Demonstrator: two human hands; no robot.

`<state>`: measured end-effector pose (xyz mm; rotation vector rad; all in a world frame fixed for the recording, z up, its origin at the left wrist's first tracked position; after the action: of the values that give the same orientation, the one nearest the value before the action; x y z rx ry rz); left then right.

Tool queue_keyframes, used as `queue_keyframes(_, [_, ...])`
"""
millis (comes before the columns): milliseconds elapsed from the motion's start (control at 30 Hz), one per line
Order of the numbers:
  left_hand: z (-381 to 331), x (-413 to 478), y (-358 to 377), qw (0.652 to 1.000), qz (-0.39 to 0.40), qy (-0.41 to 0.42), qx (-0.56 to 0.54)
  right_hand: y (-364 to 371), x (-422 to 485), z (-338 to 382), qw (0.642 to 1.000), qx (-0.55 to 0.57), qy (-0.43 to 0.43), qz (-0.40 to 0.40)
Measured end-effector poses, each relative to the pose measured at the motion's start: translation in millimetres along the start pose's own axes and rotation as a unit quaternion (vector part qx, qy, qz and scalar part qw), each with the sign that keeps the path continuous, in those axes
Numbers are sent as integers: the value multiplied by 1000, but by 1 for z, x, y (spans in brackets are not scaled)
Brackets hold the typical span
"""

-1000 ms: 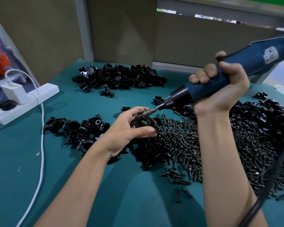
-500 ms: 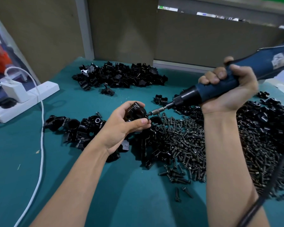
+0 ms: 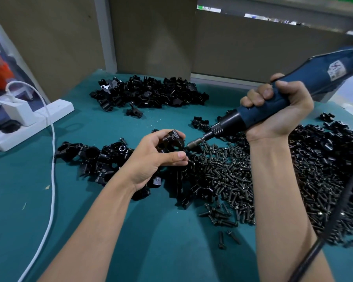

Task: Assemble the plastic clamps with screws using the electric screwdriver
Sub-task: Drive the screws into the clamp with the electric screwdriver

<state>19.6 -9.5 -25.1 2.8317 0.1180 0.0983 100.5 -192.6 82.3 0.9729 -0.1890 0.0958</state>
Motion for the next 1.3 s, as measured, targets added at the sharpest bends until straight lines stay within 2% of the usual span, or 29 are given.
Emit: queue_keyframes(1300, [-1,2,-3,999,-32,34,11,-18,7,-12,996,44,15,-75])
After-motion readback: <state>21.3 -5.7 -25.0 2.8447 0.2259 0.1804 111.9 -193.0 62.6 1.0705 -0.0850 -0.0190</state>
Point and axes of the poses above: each hand's wrist, its own x-axis towards the middle knuckle, its own y-axis out of the palm, z = x × y, the point moved 5 cm from there along x, towards the middle knuckle, and after that the axes turned 6 degrees about -z, right-handed, at the moved point
